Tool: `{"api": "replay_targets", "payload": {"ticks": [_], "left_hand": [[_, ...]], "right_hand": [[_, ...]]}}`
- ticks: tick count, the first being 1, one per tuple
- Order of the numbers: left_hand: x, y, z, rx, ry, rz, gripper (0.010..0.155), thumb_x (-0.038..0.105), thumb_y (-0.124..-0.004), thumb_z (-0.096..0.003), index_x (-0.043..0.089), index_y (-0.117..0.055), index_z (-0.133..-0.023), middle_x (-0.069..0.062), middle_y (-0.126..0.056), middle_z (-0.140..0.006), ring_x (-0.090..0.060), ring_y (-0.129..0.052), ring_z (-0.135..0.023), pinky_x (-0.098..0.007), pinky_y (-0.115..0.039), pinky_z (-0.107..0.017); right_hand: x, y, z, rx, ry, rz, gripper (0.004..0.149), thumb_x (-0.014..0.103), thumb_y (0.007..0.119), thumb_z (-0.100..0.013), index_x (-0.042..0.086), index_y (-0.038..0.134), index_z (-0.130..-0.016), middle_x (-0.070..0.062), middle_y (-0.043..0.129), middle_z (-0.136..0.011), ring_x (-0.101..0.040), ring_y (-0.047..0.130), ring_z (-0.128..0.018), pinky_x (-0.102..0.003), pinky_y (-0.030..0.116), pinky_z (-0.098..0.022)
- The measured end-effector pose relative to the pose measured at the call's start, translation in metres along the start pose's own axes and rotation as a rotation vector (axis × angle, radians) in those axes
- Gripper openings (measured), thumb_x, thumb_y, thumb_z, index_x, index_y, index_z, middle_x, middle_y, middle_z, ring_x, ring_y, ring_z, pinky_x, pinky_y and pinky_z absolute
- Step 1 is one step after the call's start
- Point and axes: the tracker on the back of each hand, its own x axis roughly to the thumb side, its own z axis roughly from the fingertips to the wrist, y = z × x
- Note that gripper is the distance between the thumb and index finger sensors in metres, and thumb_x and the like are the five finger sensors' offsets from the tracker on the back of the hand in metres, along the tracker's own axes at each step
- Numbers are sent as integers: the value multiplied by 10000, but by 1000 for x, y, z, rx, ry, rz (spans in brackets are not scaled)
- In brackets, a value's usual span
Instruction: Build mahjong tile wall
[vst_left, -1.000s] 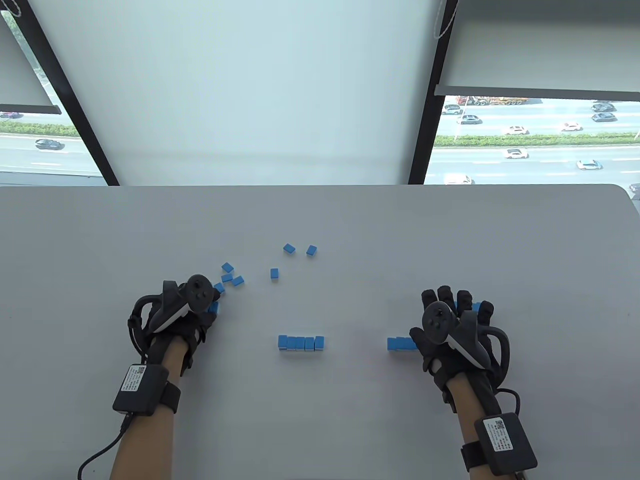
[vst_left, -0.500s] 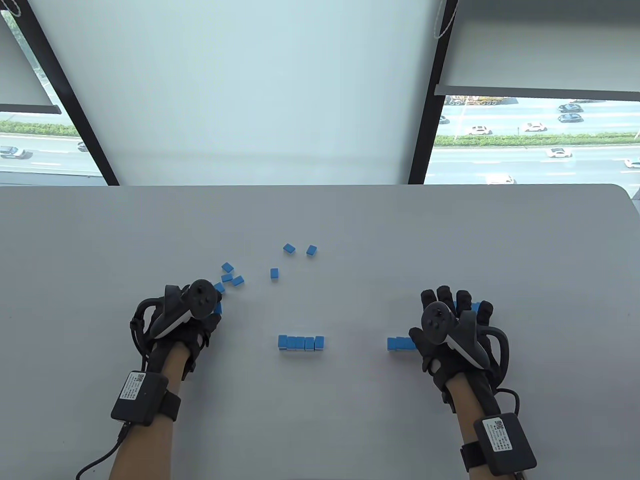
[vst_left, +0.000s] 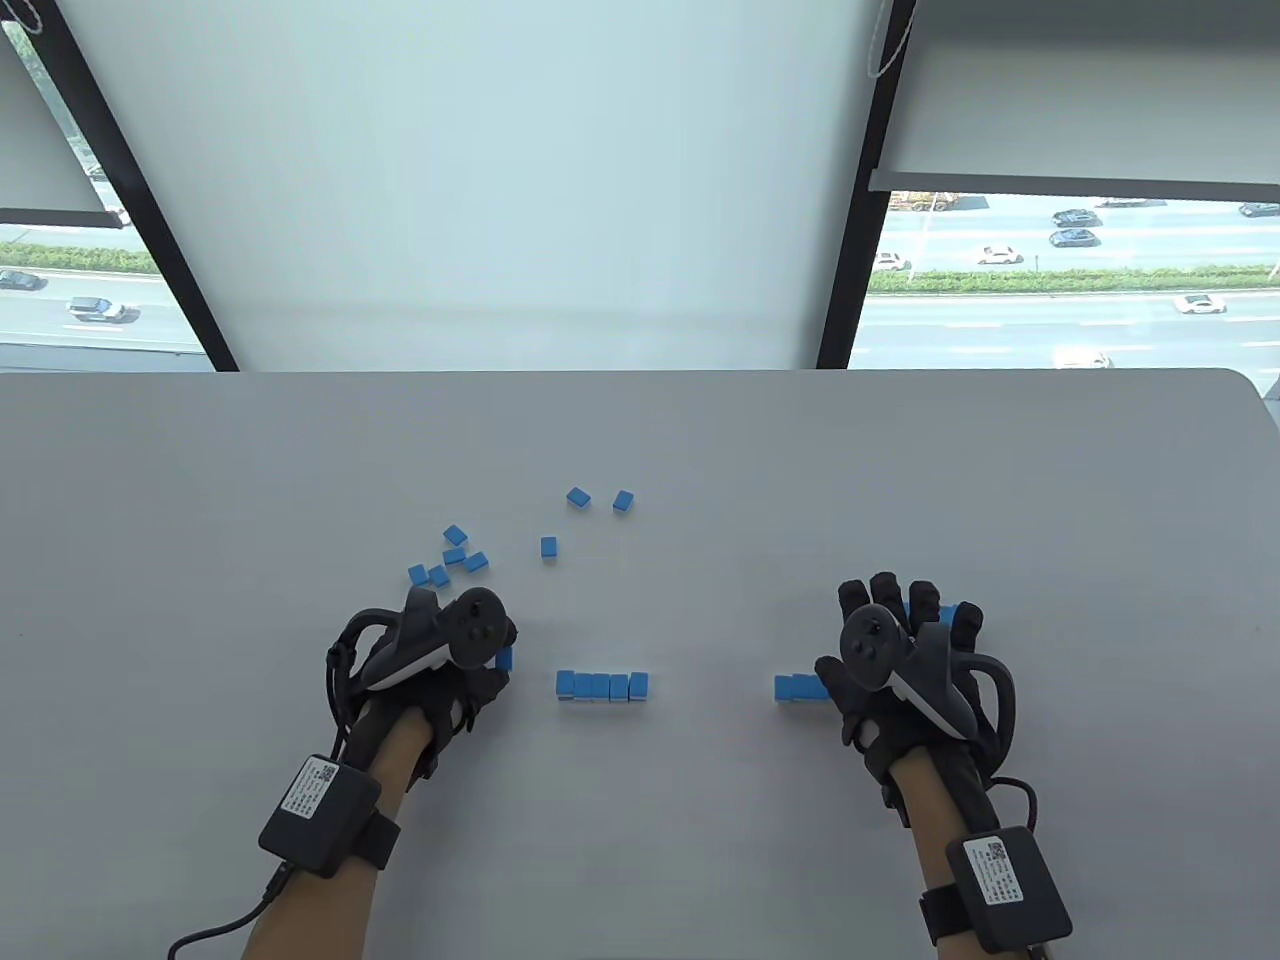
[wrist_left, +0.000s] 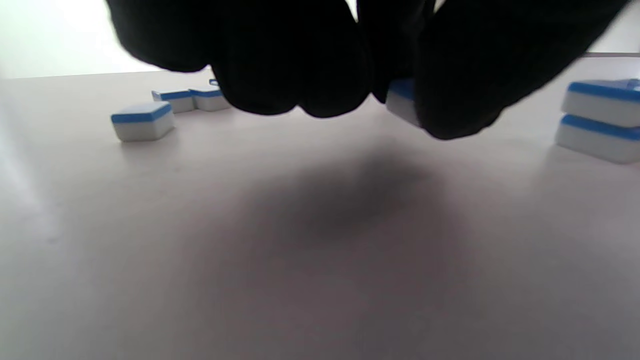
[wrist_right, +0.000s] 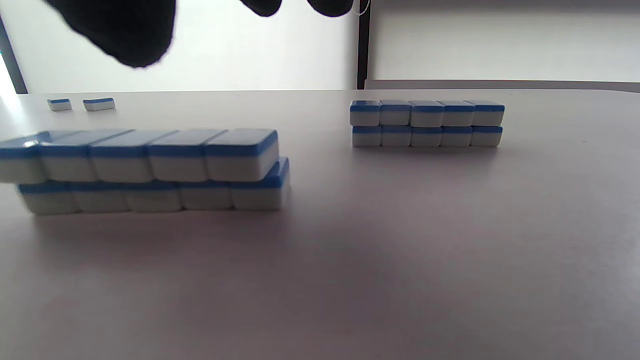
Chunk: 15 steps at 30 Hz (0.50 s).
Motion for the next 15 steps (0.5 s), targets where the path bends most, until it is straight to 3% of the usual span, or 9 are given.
{"api": "replay_targets", "payload": {"ticks": [9,15], "left_hand": [[-6,0,-1,-49,6,27,608,528,-906,-377,359,-759,-943,65,-870,-864,-237,-893,-734,-546,-725,-625],[-35,33,11,95,55,96,633,523,-899,-376,341,-740,-962,50,-850,-887,-246,-880,-750,-549,-718,-630]], "right_hand": [[0,1,0,4,3,2,796,642,696,-437,382,313,-1084,57,249,-1181,-359,223,-1069,-634,130,-686],[0,1,0,1,2,3,794,641,696,-438,383,313,-1083,58,248,-1181,-359,222,-1070,-633,130,-687]]}}
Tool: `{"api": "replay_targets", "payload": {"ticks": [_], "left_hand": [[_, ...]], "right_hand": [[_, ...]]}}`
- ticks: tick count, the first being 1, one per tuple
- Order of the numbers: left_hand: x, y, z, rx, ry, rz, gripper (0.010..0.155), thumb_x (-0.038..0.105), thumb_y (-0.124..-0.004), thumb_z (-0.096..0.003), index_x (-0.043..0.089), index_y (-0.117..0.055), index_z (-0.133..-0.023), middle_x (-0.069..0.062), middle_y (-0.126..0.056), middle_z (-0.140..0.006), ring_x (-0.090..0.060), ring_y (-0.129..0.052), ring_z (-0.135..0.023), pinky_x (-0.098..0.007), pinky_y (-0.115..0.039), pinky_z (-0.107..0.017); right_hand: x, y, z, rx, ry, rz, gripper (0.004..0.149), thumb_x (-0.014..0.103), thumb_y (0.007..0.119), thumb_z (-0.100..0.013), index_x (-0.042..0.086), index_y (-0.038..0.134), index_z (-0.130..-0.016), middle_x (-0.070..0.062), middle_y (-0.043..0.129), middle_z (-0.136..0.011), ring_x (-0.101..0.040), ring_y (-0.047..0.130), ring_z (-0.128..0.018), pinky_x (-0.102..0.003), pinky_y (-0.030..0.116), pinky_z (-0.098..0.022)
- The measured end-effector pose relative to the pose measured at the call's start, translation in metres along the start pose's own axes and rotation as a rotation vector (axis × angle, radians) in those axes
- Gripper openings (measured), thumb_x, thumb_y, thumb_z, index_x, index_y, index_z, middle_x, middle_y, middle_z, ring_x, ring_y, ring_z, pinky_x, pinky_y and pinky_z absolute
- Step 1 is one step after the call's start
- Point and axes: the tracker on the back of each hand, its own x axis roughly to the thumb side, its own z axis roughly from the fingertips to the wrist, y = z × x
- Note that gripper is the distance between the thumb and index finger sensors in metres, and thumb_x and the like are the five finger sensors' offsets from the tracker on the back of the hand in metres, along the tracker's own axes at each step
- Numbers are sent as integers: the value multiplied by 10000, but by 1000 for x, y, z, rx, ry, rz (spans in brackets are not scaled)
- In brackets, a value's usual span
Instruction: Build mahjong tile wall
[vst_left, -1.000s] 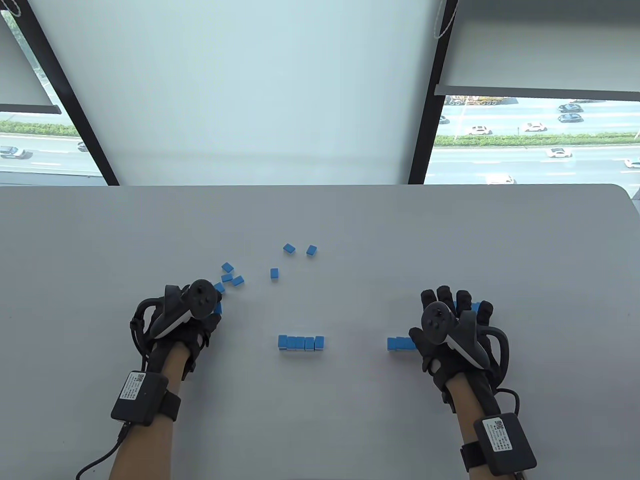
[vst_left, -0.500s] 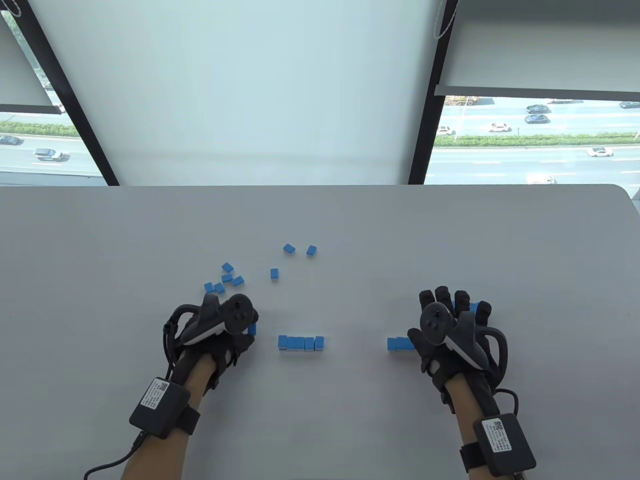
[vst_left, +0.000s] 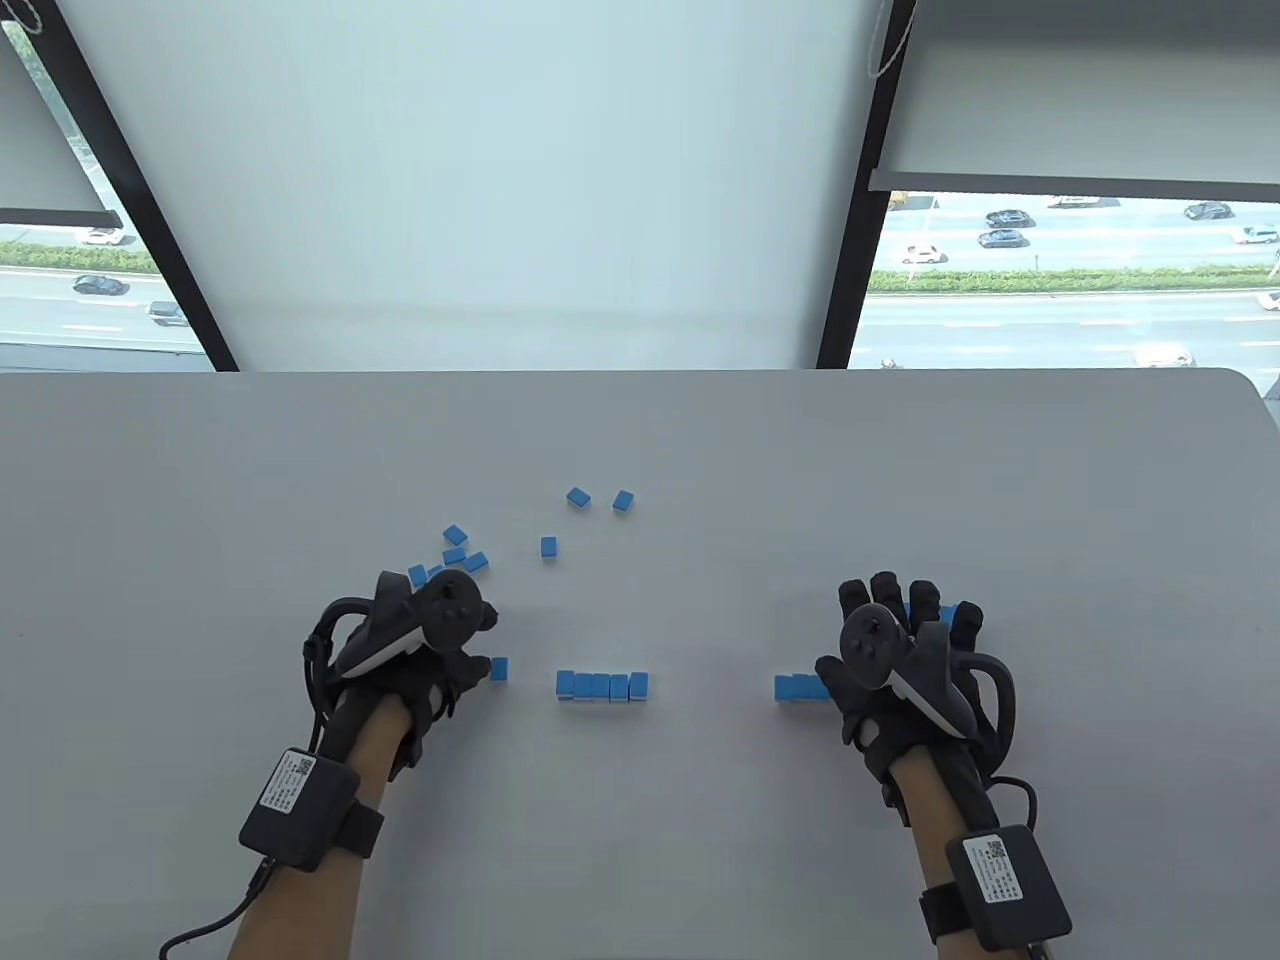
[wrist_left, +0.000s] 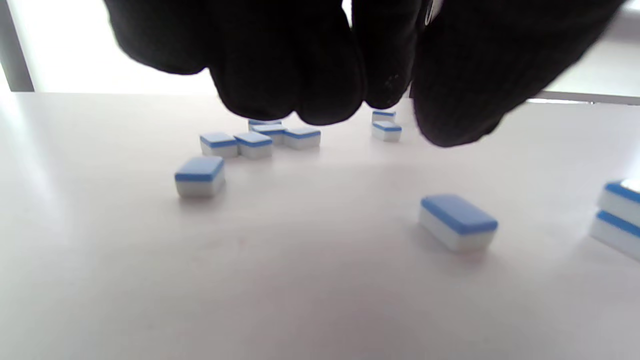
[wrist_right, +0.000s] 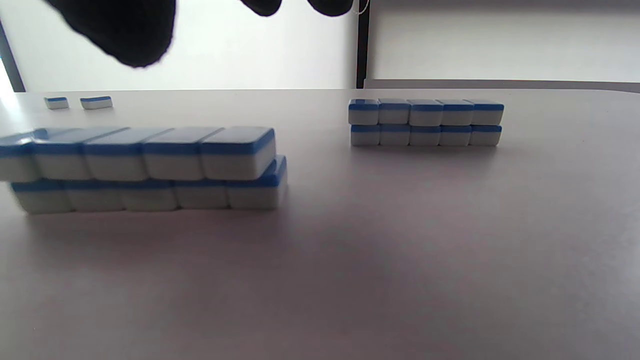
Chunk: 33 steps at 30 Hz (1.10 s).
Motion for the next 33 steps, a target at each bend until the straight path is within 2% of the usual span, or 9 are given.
{"api": "replay_targets", "payload": {"ticks": [3,6,9,13,17,23,26,33], "left_hand": [[-20,14,3,85,37,42,626,517,-888,-383,342,-738,-965,35,-835,-919,-260,-869,-775,-558,-710,-636],[-38,15,2,109,76,55,654,533,-881,-382,350,-713,-988,25,-816,-958,-275,-858,-807,-566,-702,-645],[-52,3,-4,59,111,48,659,519,-893,-379,373,-706,-994,32,-801,-997,-283,-849,-842,-574,-697,-654],[-65,-24,-12,-75,146,59,691,493,-924,-376,403,-672,-1014,41,-758,-1058,-308,-825,-896,-575,-686,-675],[-71,-37,-15,-119,164,73,678,438,-928,-390,411,-665,-1014,62,-751,-1060,-297,-824,-897,-558,-691,-679],[-67,-39,-17,-50,157,8,627,422,-914,-392,413,-709,-984,61,-787,-1011,-269,-857,-846,-539,-710,-661],[-63,-40,-19,-20,148,-22,565,440,-899,-391,403,-770,-940,64,-834,-942,-244,-891,-785,-530,-732,-635],[-54,-39,-19,-50,132,-9,574,449,-909,-381,280,-804,-919,43,-924,-800,-220,-959,-646,-525,-783,-576]], "right_hand": [[0,0,0,0,2,0,794,641,696,-438,382,314,-1084,58,249,-1181,-359,223,-1069,-633,130,-687],[-1,0,0,2,3,0,796,641,697,-436,380,315,-1084,59,250,-1181,-359,222,-1070,-634,130,-687],[0,1,-1,4,5,3,794,641,697,-437,381,316,-1084,58,250,-1181,-358,224,-1070,-634,130,-687],[0,1,-1,10,6,8,795,640,697,-436,380,319,-1084,57,252,-1181,-359,225,-1070,-633,130,-687],[-1,1,-1,9,9,8,791,640,697,-439,380,320,-1084,57,254,-1181,-359,226,-1070,-634,131,-687],[-2,1,-1,12,10,10,793,639,698,-438,379,322,-1085,56,257,-1181,-360,227,-1069,-634,131,-687],[-1,1,-1,11,7,13,793,640,698,-437,378,323,-1085,57,256,-1181,-359,228,-1069,-634,131,-686],[-1,2,-2,13,5,14,793,640,698,-436,380,322,-1084,58,257,-1181,-360,228,-1069,-634,131,-687]]}}
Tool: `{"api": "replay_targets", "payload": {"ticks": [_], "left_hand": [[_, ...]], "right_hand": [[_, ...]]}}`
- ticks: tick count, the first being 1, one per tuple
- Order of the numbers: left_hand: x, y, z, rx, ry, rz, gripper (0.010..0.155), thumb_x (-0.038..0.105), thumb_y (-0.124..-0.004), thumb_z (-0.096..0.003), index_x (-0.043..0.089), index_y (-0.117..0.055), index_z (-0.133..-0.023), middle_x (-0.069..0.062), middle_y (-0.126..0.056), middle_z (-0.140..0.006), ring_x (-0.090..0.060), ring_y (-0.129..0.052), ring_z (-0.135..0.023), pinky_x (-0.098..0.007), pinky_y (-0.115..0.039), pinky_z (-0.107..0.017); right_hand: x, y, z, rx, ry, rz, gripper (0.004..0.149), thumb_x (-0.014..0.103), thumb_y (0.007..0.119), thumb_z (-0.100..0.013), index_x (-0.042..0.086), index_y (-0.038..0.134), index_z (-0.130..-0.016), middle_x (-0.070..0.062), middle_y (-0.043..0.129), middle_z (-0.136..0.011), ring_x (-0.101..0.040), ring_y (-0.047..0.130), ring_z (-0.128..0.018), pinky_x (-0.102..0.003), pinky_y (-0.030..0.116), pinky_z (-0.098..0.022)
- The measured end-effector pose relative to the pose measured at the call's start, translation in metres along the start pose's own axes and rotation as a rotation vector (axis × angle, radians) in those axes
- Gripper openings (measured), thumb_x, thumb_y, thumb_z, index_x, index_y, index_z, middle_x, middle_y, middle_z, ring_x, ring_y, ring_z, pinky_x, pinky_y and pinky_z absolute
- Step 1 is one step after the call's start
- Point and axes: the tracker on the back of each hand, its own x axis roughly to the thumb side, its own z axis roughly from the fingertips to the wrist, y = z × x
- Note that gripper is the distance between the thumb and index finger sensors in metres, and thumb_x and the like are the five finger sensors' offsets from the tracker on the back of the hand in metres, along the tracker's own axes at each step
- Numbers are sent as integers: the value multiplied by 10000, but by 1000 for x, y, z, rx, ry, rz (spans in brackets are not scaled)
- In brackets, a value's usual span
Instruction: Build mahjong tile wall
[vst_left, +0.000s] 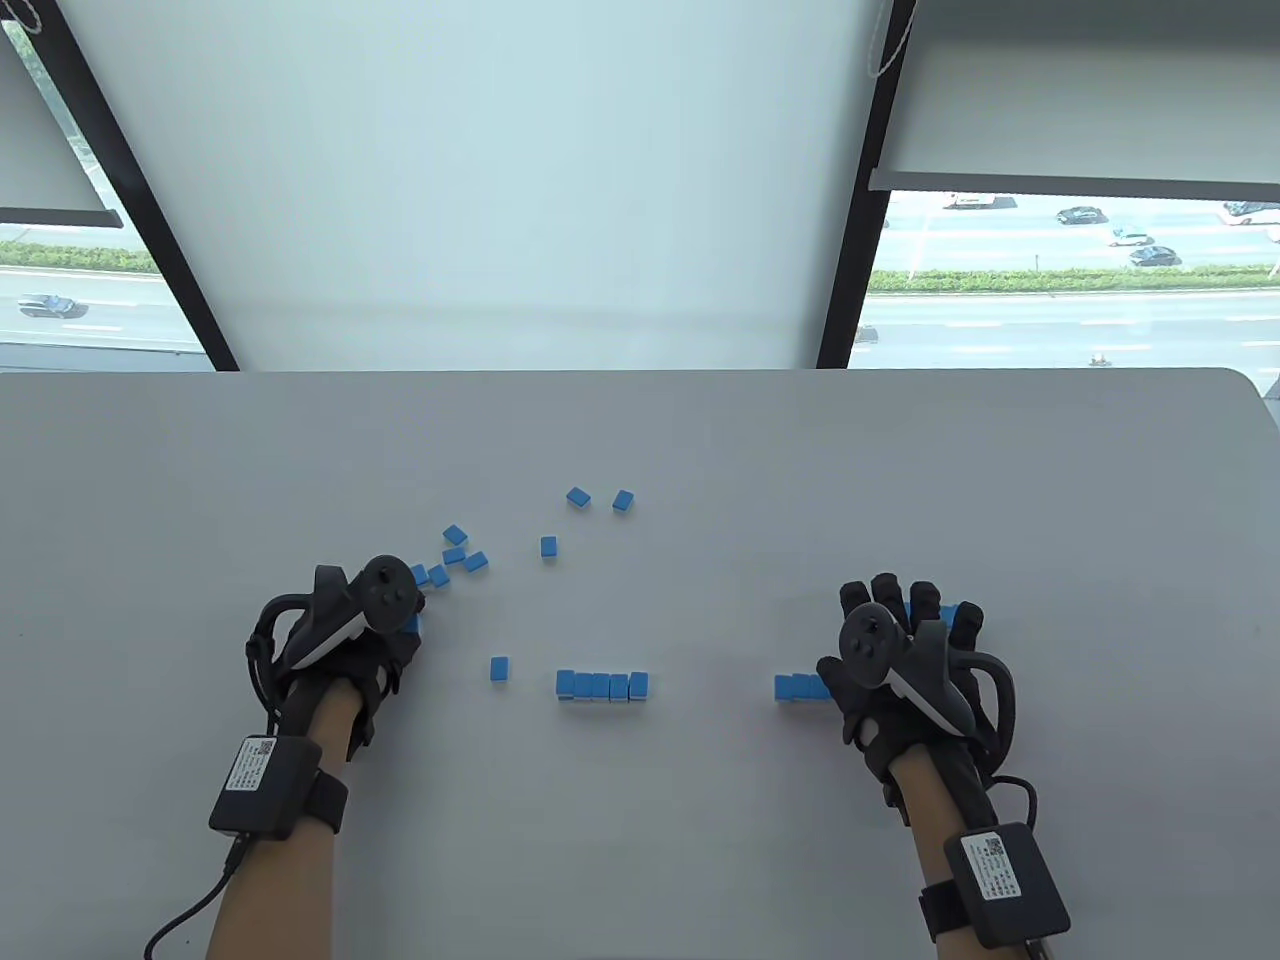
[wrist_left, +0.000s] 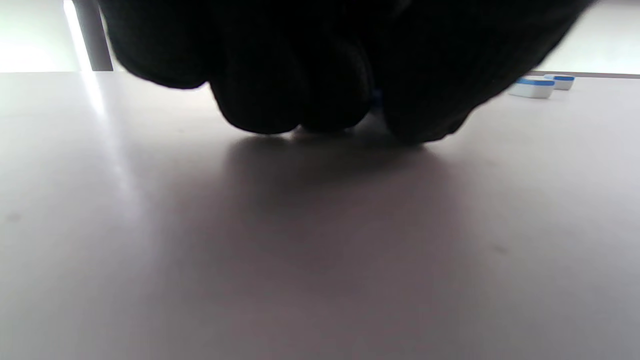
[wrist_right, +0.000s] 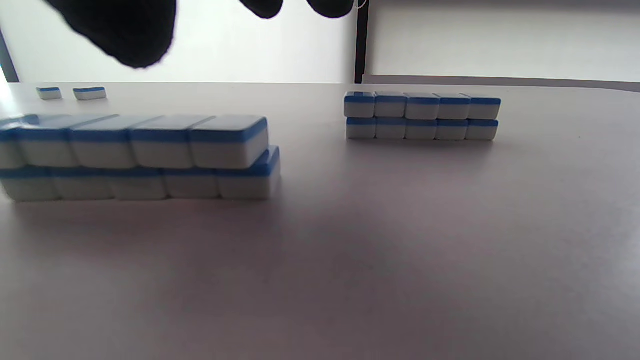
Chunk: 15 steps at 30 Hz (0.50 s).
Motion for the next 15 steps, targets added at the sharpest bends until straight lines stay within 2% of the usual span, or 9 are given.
{"api": "replay_targets", "payload": {"ticks": [6,15], "left_hand": [[22,4,11,-40,-58,36,579,458,-906,-386,265,-800,-921,44,-933,-780,-213,-970,-626,-521,-794,-566],[57,2,18,-86,-137,-8,582,466,-910,-385,293,-776,-924,67,-907,-796,-203,-953,-650,-514,-786,-579]], "right_hand": [[0,0,0,-2,-2,-2,790,640,698,-437,380,326,-1084,57,257,-1181,-358,228,-1070,-634,131,-686],[1,1,0,-4,-4,-5,788,639,699,-439,380,326,-1084,57,258,-1181,-360,227,-1069,-634,132,-686]]}}
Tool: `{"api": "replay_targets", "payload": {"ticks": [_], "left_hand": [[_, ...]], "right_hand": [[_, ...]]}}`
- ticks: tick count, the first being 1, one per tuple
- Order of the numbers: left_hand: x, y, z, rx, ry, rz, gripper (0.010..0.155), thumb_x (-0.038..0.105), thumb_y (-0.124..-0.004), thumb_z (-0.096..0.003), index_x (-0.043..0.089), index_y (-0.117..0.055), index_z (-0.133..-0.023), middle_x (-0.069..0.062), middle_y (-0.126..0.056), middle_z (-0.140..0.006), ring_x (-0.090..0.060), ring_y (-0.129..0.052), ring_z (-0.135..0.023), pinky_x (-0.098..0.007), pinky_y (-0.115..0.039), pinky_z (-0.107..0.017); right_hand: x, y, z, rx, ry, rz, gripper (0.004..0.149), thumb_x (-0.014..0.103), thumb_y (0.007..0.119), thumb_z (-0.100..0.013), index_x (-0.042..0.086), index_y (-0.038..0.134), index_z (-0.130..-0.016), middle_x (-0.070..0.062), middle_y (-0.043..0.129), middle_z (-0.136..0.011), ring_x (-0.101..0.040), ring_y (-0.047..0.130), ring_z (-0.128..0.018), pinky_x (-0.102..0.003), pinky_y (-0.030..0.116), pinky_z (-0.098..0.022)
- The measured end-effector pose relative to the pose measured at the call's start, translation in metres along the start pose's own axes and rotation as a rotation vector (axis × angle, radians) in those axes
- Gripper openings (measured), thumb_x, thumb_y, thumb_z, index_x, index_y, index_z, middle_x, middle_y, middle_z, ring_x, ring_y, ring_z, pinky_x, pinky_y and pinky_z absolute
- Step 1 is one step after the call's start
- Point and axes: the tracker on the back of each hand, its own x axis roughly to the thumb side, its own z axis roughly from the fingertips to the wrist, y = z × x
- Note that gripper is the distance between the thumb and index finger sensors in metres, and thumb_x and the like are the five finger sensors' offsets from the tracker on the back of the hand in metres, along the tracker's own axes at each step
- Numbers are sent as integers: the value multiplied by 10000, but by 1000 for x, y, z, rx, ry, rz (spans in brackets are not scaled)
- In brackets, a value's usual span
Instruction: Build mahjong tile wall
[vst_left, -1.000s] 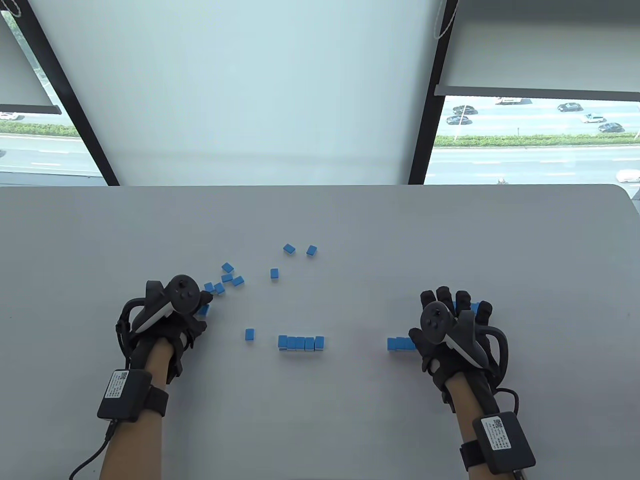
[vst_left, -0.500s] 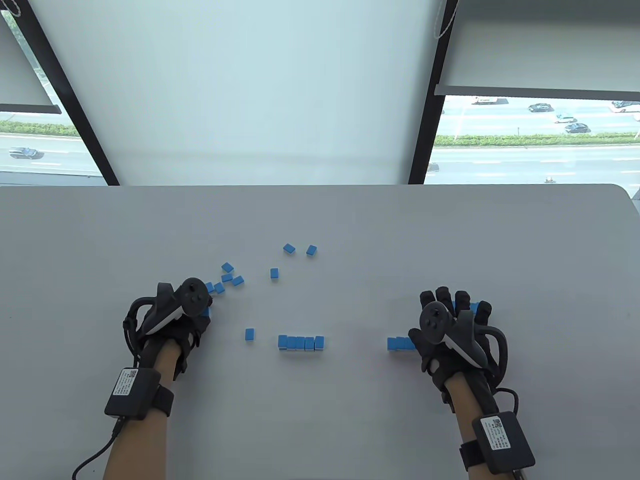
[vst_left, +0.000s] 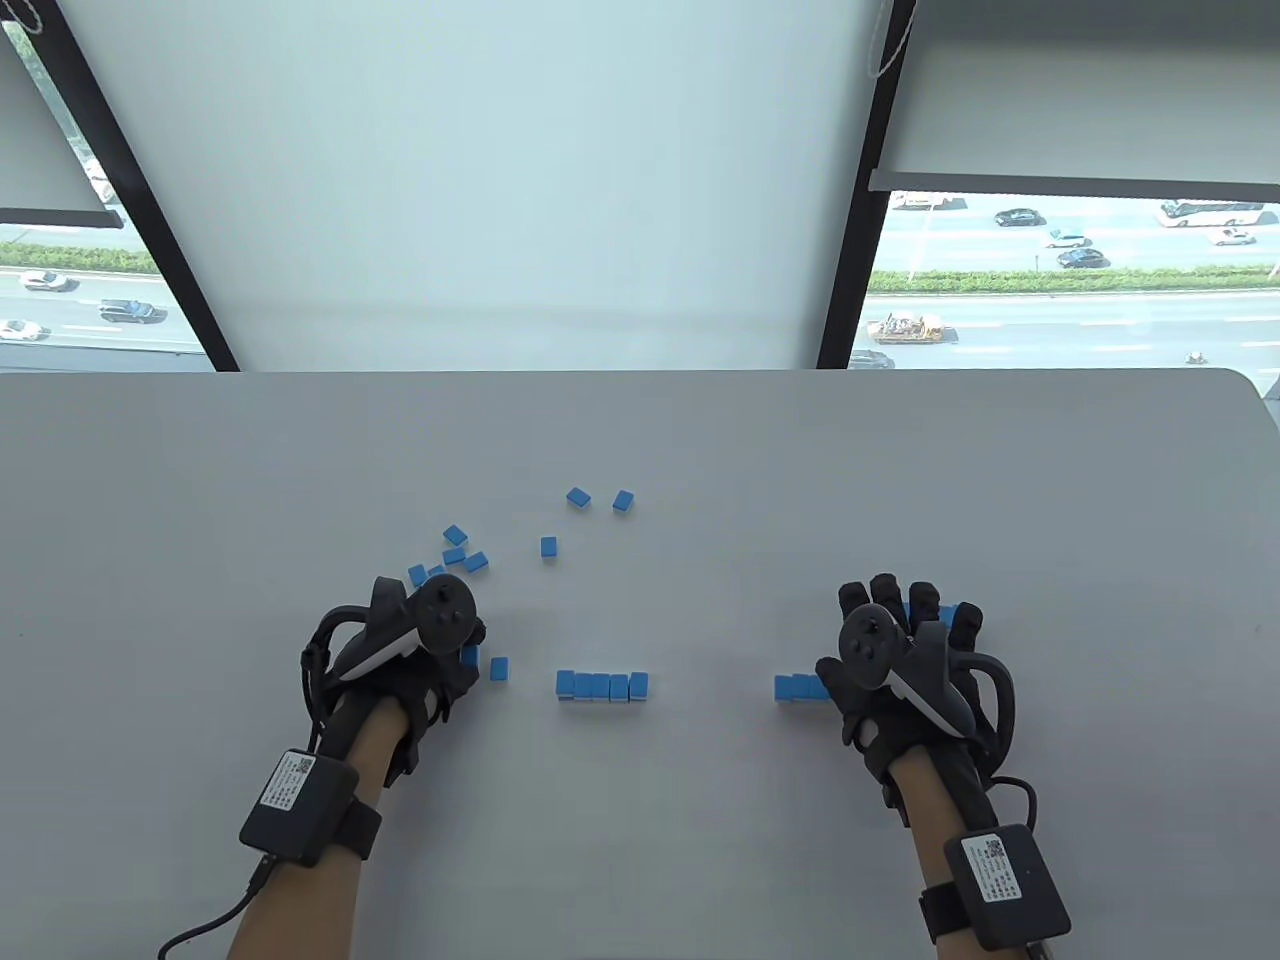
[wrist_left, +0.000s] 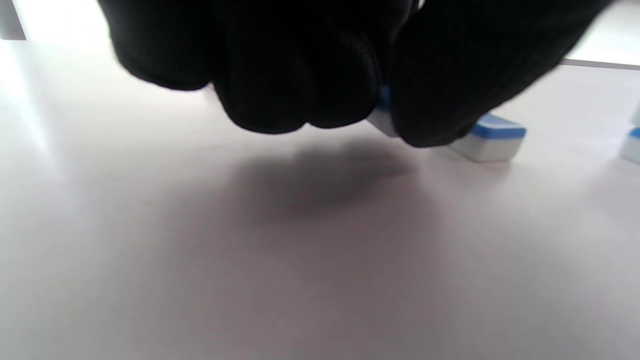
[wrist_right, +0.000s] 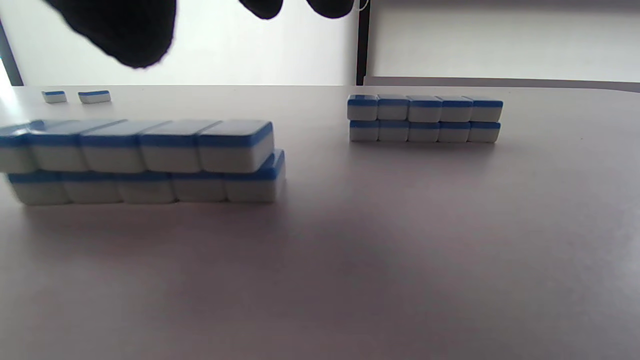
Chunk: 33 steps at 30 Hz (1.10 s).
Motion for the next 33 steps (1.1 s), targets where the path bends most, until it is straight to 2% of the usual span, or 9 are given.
{"api": "replay_targets", "payload": {"ticks": [14,17,21,23,26,33], "left_hand": [[9,-4,-1,-61,-18,-9,594,486,-913,-385,337,-761,-940,74,-905,-814,-220,-944,-676,-517,-778,-591],[3,9,3,-59,3,56,635,496,-901,-390,317,-732,-975,48,-890,-863,-227,-937,-714,-530,-765,-602],[-7,40,7,73,45,64,623,500,-885,-399,308,-745,-975,31,-877,-888,-258,-925,-725,-538,-757,-607],[-12,52,1,104,81,32,609,500,-867,-407,306,-750,-972,34,-882,-883,-240,-931,-719,-533,-762,-603],[-23,60,-18,78,168,18,602,504,-841,-418,283,-757,-972,35,-904,-847,-233,-948,-681,-523,-779,-577],[-39,45,-65,-51,352,-14,644,558,-851,-397,267,-773,-966,47,-945,-769,-225,-973,-605,-513,-804,-528]], "right_hand": [[0,0,0,-2,2,2,789,639,698,-439,380,325,-1084,55,258,-1181,-360,229,-1069,-634,132,-686],[1,0,1,-6,-1,7,792,640,698,-436,379,325,-1084,56,258,-1181,-360,229,-1069,-634,133,-686],[1,-2,1,-13,-4,6,791,640,698,-437,379,327,-1084,57,260,-1181,-361,230,-1069,-634,134,-686],[1,-2,1,-13,-4,4,792,640,698,-437,376,327,-1085,54,259,-1182,-361,230,-1069,-634,134,-686],[0,-1,1,-11,-3,-1,791,639,699,-439,379,324,-1084,54,258,-1181,-360,229,-1069,-634,133,-686],[-1,-1,0,-14,-4,-5,793,641,698,-436,380,323,-1084,54,258,-1181,-360,230,-1069,-635,134,-686]]}}
